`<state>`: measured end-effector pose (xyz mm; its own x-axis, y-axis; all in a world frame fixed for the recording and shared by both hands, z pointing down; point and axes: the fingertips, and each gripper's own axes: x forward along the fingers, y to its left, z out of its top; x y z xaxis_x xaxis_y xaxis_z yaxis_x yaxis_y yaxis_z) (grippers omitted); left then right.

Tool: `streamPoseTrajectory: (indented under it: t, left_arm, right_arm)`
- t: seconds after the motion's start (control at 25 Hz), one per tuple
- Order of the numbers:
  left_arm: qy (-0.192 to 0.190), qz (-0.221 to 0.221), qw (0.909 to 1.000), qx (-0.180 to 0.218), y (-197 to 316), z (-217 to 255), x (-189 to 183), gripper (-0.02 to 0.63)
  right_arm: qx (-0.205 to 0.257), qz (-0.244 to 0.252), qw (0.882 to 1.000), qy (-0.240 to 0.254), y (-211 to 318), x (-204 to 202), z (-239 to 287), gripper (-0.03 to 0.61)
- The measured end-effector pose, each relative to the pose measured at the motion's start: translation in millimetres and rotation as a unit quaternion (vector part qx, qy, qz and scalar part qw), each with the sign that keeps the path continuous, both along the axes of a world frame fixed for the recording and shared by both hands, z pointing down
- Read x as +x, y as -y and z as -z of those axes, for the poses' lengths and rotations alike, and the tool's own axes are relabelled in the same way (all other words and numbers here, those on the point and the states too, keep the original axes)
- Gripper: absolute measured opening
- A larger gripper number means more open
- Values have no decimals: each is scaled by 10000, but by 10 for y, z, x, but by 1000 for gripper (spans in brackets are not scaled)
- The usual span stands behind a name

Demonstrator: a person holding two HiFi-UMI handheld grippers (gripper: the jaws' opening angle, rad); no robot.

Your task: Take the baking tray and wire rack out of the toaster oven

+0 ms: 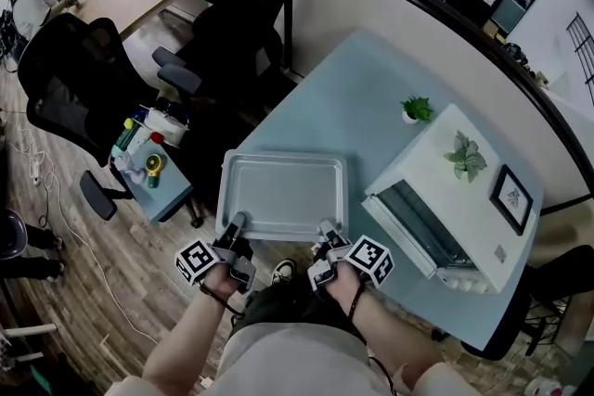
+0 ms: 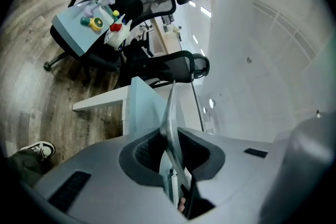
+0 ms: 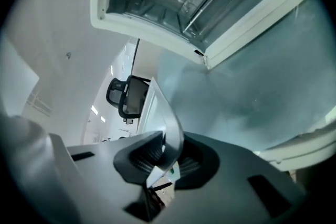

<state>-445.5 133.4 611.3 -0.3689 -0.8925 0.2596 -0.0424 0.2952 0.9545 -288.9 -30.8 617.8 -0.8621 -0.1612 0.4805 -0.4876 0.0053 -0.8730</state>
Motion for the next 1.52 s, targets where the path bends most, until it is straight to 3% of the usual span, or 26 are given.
streamPoseTrajectory:
  t: [0.2,0.36,0.56,0.92,1.12,1.24,1.36,1.52]
  left_arm:
    - [-30,-10,9998,-201,144,-363,-199,69]
    - [-155,228,9996,-50,229,-573,-354,69]
    - [-312,323,9990,15,347,-750,-431,69]
    - [-506,399,9978,-148,397,-954,-571,57]
    - [-489,490,9965,-465,420,-1050,-724,43]
    - [-433,491,9964,-542,442,-1065,-793,43]
    - [-356,372,9965,-655,440,-1095,-792,44]
    - [-355,299,9959,-777,432,-1127,-799,159]
  right_arm:
    - [273,295,9983,-431,155,-187,-334,83]
    - [1025,744,9891,-748,278,-369,-457,111]
    - [1814,1406,9611,-1537,468,-469,-608,159]
    - [2896,2247,8961,-2501,582,-582,-760,253]
    - [2906,2538,8798,-2775,525,-673,-817,307]
    - [3084,2701,8635,-2937,478,-709,-837,343]
    - [3186,2740,8570,-2982,463,-715,-842,346]
    - [3364,2771,8493,-2978,439,-724,-799,408]
